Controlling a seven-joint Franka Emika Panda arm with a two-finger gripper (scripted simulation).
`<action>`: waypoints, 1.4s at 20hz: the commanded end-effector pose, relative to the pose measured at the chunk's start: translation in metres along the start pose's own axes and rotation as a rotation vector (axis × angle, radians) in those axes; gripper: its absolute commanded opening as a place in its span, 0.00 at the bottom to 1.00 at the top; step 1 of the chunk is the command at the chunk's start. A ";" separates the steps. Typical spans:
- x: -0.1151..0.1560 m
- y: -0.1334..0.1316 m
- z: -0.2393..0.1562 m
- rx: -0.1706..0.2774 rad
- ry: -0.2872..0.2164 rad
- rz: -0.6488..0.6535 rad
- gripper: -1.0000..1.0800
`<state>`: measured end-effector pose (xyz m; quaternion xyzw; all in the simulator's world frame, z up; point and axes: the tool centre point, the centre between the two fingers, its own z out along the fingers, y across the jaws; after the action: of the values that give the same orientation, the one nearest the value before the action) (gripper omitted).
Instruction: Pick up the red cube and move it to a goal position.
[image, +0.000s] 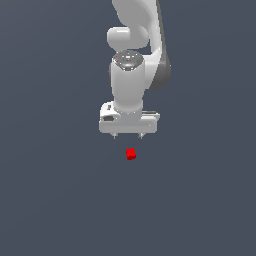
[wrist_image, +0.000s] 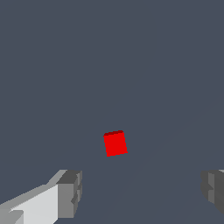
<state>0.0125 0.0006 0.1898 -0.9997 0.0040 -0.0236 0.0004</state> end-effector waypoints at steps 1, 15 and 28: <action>0.000 0.000 0.000 0.000 0.000 0.000 0.96; -0.008 -0.006 0.074 0.003 -0.021 -0.082 0.96; -0.018 -0.013 0.164 0.004 -0.046 -0.181 0.96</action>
<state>0.0022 0.0137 0.0304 -0.9965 -0.0831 -0.0007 0.0008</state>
